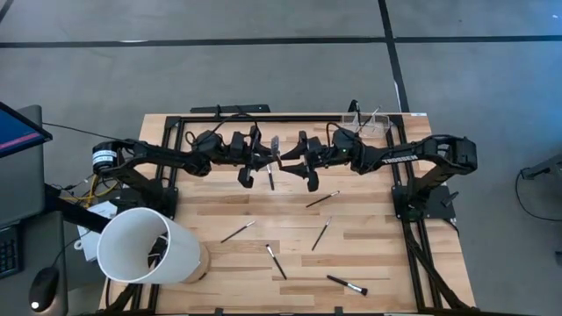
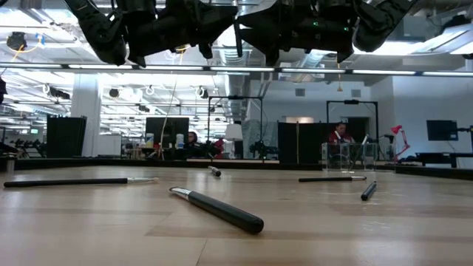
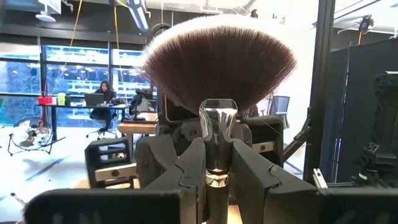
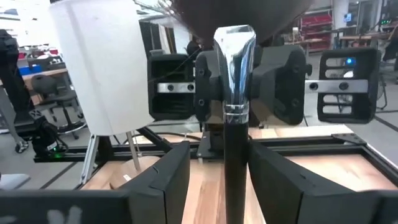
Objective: Put items in baskets/containers
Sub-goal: Put the highlighter brush into the right section of the transparent organizer
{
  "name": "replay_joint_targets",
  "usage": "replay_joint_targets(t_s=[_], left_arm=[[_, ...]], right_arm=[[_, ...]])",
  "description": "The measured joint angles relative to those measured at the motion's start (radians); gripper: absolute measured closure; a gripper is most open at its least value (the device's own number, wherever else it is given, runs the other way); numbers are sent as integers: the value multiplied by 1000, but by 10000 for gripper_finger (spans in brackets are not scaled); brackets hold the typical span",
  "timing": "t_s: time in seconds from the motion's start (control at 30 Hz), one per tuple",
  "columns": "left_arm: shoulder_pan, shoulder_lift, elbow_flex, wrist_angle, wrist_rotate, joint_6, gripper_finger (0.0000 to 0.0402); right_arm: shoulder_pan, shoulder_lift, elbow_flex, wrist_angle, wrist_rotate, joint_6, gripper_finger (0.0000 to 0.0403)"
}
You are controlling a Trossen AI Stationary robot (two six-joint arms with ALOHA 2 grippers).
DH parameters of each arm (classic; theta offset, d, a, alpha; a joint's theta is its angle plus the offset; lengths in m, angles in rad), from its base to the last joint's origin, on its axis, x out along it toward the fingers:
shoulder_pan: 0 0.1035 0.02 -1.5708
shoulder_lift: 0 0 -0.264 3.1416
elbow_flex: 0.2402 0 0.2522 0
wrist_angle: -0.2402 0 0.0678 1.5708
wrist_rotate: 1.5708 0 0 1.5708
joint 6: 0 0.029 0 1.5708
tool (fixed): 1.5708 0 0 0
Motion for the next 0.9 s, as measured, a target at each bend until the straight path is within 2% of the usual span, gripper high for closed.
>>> replay_joint_targets(t_s=[0.17,0.9], left_arm=[[-30,1,14,-2,4,0,345],[-33,2,14,-48,-52,44,345]], right_arm=[[0,0,0,-6,3,-1,259],[1,0,0,22,28,-2,291]])
